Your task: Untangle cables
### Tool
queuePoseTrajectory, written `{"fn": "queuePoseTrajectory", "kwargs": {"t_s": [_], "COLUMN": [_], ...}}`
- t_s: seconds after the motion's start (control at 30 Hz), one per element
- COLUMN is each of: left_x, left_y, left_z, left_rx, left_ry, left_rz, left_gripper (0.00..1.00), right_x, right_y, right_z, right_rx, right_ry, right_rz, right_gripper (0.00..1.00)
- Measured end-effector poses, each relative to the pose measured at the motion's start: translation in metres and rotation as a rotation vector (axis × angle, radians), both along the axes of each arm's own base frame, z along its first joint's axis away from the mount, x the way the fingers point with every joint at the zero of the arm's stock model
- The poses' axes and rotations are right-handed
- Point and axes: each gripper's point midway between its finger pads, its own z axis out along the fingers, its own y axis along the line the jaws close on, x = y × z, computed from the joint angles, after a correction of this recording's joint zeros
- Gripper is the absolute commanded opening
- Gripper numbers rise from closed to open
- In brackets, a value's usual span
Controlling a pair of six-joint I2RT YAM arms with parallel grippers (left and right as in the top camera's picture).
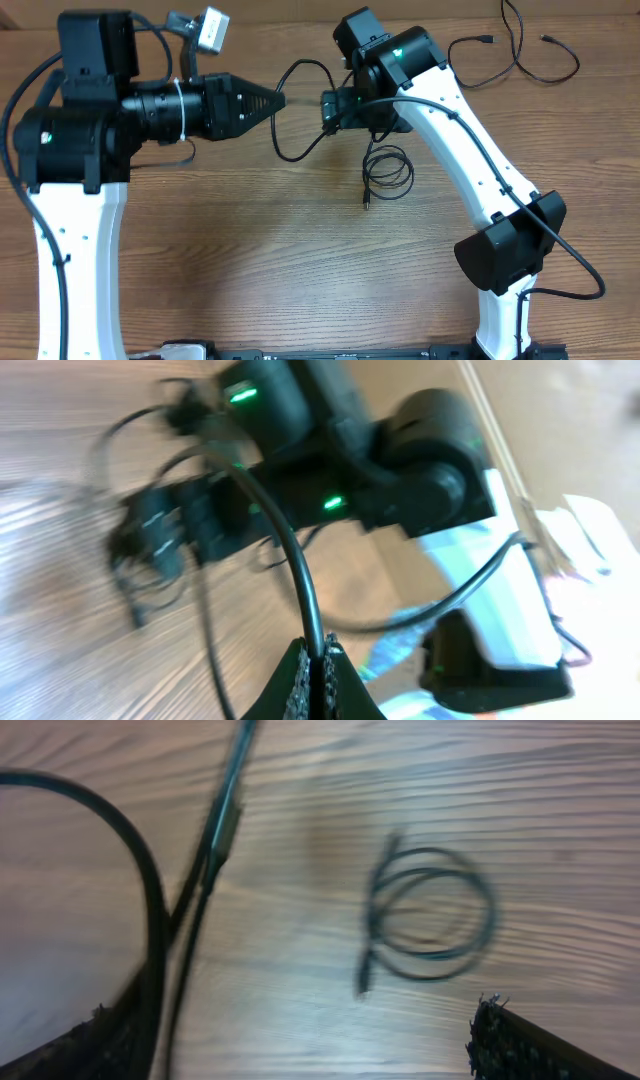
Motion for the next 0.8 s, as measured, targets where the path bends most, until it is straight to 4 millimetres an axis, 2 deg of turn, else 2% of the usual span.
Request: {"fn": "queuePoseTrajectory", "kwargs": {"t_s": [0.17,0.3,0.5,0.63,0.8], "left_x": [-0.008,-0.016,-0.032,-0.039,-0.042], "left_y": [0.020,0.031,0.053,0.070,0.098], "left_z": [-0.006,0.001,0.016,0.015,-0.006], "left_rx": [0.122,0.172,0.239,0.291,0.386], "left_ry": [0.007,-0.048,-0.120,-0.105,0.004], "left_rz": [0.146,0.212,0.354,0.457,0.613], "left_gripper": [0.04,0.04,0.04,0.04,0.04], "right_x": [0.016,0.027,0.033,0.033,0.034], "right_y": [-0.037,-0.067,-0.103,-0.112,-0.104], "right_z": [0.000,0.000,-0.001,-0.001,-0.001], "right_rx": [-0.052,-0.071,-0.076,-0.062,-0.017], "right_ry": [-0.020,-0.026,-0.003,0.010,0.018], "right_rz": [-0.107,-0.187,-0.280,-0.303,-0.280], "right_gripper": [1.00,1.00,1.00,1.00,1.00]}}
